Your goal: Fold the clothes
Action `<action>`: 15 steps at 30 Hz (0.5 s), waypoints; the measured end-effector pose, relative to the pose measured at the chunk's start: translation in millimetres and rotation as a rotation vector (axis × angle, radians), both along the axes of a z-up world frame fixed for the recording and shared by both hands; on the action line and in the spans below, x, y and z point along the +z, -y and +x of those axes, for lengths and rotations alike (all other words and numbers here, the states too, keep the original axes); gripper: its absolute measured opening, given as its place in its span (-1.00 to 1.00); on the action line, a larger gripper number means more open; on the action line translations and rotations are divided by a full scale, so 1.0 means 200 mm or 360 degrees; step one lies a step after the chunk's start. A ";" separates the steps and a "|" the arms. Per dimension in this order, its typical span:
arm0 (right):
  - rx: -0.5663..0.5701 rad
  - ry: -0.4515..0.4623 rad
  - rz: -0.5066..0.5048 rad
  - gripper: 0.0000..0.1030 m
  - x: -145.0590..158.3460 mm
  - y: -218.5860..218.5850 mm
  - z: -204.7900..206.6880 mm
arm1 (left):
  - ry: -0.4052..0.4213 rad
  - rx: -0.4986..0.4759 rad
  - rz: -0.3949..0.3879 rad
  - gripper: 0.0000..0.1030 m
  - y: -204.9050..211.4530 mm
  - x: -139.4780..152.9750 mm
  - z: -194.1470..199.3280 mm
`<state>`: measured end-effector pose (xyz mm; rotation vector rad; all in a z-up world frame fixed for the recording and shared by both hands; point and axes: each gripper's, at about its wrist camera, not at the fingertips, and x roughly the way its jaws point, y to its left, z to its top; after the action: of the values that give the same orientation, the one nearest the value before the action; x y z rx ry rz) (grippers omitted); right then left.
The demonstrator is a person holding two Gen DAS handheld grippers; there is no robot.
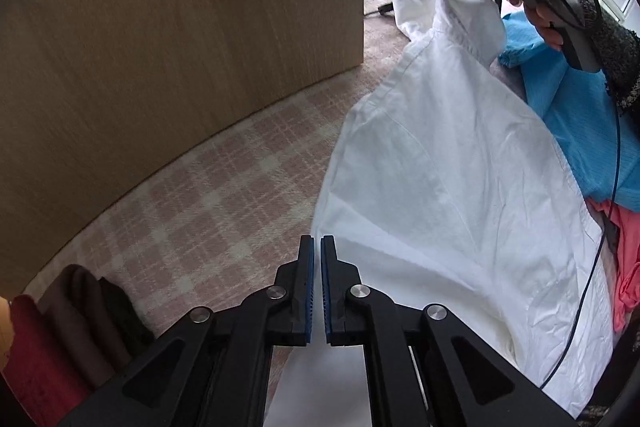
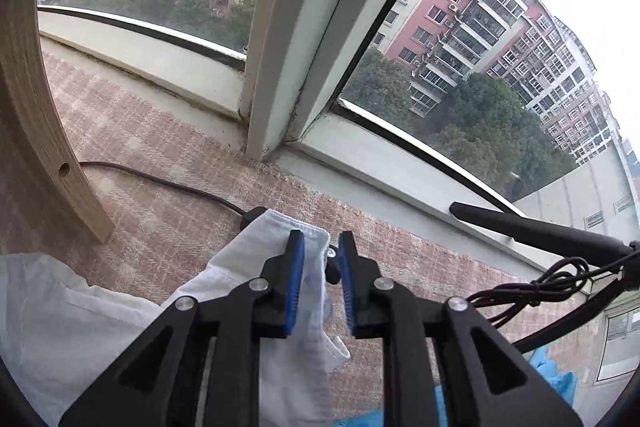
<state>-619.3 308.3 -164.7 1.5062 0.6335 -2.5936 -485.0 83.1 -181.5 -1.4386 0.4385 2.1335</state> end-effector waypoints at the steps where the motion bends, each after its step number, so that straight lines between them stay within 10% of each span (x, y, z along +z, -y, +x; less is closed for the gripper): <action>1: -0.0005 -0.0032 -0.0026 -0.30 0.06 -0.01 0.03 | -0.0026 0.0026 0.0016 -0.91 0.05 0.07 0.02; 7: 0.0209 -0.0076 -0.0220 -0.29 0.33 0.00 0.41 | -0.0173 0.0233 -0.0025 -0.70 0.40 0.39 0.33; 15: 0.0531 0.0369 -0.0465 -0.29 -0.04 0.31 1.07 | -0.0144 0.0688 -0.0129 -0.68 0.98 0.49 1.07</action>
<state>-405.9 245.7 -172.8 1.4362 0.4157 -2.1179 -271.6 -113.9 -83.4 -1.6015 0.2653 2.5527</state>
